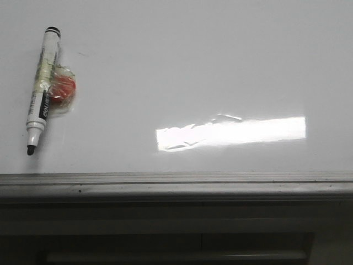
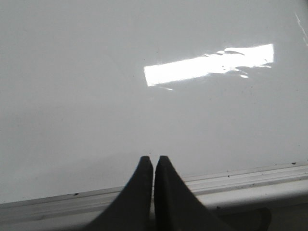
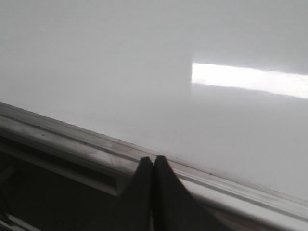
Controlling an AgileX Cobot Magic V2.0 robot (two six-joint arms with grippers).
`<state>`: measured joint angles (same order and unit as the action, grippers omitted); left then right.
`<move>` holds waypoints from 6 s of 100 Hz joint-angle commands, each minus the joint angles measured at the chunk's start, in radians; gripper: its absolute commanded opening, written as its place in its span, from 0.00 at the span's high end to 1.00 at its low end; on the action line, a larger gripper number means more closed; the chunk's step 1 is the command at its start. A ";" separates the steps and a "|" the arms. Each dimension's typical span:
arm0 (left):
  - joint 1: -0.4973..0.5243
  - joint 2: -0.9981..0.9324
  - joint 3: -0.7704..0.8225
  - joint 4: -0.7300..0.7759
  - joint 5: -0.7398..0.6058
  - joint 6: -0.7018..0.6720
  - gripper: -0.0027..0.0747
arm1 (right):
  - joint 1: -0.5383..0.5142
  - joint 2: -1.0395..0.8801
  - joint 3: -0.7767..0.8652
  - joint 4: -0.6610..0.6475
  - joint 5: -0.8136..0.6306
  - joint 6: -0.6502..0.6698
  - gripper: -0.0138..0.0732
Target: Write number 0 on whiteboard
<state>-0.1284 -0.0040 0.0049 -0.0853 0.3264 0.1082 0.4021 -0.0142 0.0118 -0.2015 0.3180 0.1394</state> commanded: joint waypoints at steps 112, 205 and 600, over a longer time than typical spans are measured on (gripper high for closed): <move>0.010 -0.020 0.032 -0.043 -0.108 -0.008 0.99 | -0.007 -0.013 0.013 -0.120 -0.558 0.002 0.92; -0.005 0.424 -0.504 -0.603 0.234 0.457 0.34 | -0.007 0.227 -0.406 0.285 0.018 -0.037 0.51; -0.575 0.588 -0.895 -0.128 0.206 0.326 0.77 | 0.593 0.984 -0.876 0.207 0.073 -0.446 0.91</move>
<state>-0.7241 0.6629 -0.9248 -0.3052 0.7121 0.6247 1.0277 1.0456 -0.8912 0.0075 0.4572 -0.3404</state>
